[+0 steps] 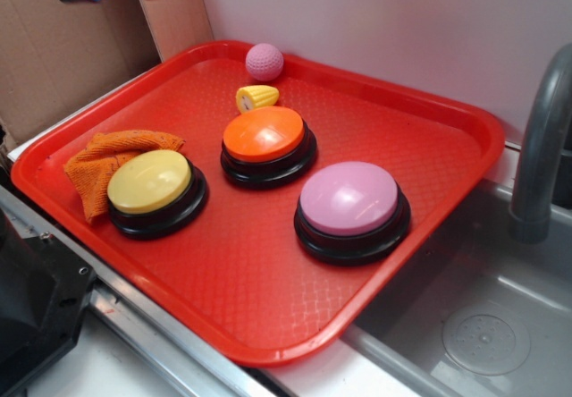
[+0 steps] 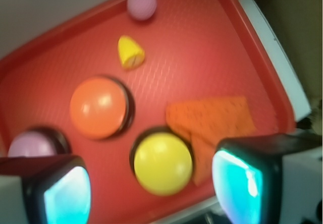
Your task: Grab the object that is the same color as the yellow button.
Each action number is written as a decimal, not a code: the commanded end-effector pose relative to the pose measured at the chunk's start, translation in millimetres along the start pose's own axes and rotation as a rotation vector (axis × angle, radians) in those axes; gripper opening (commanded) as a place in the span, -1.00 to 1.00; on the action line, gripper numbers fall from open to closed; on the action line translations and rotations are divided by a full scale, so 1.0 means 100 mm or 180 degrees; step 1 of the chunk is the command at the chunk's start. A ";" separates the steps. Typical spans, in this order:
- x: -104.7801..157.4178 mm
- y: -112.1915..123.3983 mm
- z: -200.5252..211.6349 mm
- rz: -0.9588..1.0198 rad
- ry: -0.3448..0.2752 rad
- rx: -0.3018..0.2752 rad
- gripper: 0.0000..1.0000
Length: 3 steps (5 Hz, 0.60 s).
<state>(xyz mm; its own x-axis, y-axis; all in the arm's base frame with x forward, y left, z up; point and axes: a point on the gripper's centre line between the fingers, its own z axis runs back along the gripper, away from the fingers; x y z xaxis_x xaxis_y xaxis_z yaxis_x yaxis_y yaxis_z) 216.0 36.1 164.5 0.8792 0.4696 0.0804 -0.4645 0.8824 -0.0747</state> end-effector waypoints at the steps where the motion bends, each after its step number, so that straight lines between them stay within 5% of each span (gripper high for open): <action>1: 0.51 0.02 -0.52 0.0318 -0.0301 0.0077 1.00; 3: 0.85 0.02 -1.01 0.0451 -0.0256 -0.0030 1.00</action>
<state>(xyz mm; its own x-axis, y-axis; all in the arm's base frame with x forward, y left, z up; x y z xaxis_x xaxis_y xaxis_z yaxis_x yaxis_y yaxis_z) 293.7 64.4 54.0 0.8035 0.5887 0.0884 -0.5839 0.8083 -0.0757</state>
